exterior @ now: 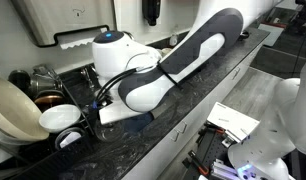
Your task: Move the glass cup to the right side of the counter.
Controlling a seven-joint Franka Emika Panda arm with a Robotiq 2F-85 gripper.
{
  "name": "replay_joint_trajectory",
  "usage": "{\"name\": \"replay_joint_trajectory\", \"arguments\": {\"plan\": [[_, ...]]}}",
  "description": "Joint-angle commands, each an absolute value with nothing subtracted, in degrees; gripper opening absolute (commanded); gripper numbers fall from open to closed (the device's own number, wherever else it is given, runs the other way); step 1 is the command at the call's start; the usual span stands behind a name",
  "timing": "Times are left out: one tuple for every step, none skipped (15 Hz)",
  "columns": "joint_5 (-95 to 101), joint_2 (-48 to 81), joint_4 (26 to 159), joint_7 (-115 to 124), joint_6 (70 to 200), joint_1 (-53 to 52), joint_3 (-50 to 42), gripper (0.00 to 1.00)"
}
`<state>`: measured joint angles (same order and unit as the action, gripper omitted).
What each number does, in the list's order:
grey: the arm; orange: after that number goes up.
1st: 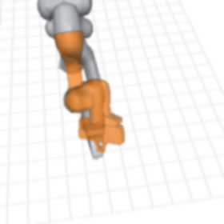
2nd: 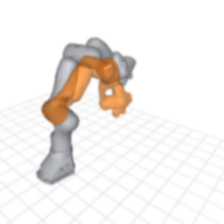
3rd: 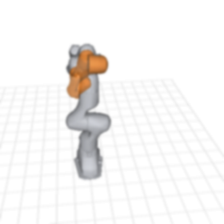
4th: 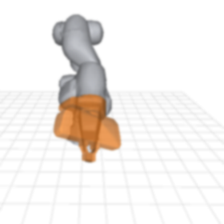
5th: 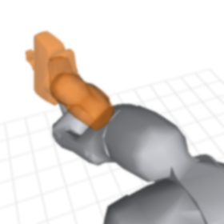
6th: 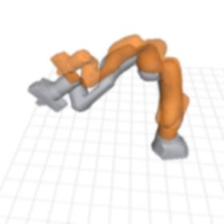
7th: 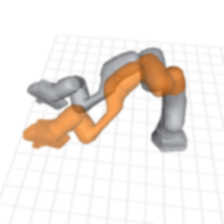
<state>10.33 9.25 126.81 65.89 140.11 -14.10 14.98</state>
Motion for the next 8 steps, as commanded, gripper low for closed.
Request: {"name": "replay_joint_trajectory", "arguments": {"plan": [[15.7, 12.7, 123.5, 71.3, 138.3, -17.2, 11.8, 0.75], [16.6, 13.1, 123.0, 72.2, 137.3, -17.7, 11.4, 0.72], [17.3, 13.4, 122.5, 73.0, 136.6, -18.1, 11.0, 0.66], [17.8, 13.8, 122.1, 73.6, 136.1, -18.5, 10.7, 0.58], [17.8, 14.2, 121.7, 73.8, 135.8, -18.8, 10.6, 0.51], [17.9, 14.5, 121.4, 74.1, 135.4, -19.1, 10.4, 0.43], [17.7, 14.7, 121.0, 74.1, 134.9, -19.2, 10.4, 0.37], [17.5, 14.9, 120.7, 74.1, 134.5, -19.4, 10.3, 0.31]]}}
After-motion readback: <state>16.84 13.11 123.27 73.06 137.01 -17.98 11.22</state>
